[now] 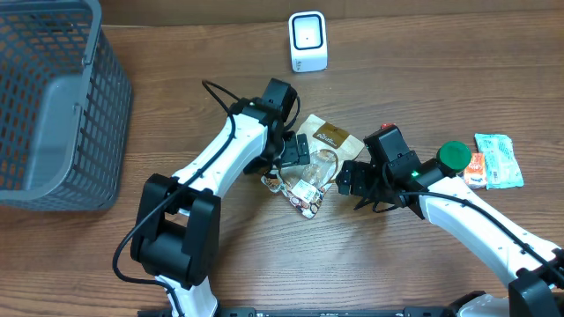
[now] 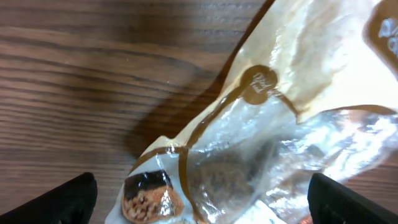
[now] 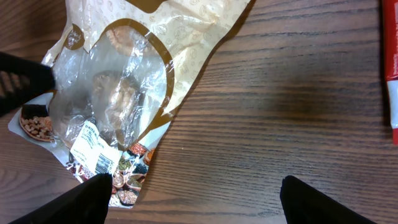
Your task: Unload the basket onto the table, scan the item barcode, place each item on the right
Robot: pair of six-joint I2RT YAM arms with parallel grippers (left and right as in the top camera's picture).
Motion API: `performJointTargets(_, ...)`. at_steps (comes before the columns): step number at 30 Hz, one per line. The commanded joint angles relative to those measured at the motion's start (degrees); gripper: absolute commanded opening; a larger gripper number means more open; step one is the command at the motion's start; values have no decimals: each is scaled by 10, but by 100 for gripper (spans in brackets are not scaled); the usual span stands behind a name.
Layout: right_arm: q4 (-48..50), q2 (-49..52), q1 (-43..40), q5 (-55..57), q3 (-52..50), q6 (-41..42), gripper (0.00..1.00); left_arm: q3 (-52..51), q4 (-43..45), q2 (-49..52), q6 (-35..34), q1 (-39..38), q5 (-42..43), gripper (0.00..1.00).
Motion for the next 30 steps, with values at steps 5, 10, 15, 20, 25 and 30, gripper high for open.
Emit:
performJointTargets(5, 0, -3, -1, 10, 7, -3, 88, -66, 49, 0, -11, 2, 3, 97)
performJointTargets(10, 1, -3, -1, 10, 7, -3, 88, -85, 80, 0, -22, 2, 4, 88)
performJointTargets(15, -1, -3, -1, 10, 7, -3, 88, -90, 86, 0, -21, 1, 4, 79)
performJointTargets(20, -1, -3, -1, 10, 7, -3, 88, -92, 86, 0, -21, 1, 5, 69)
performJointTargets(25, -1, -3, -1, 10, 7, -3, 88, -92, 85, 0, -18, 0, 23, 64)
performJointTargets(30, -1, -3, -1, 10, 7, -3, 89, -92, 83, 0, 1, -7, 43, 70)
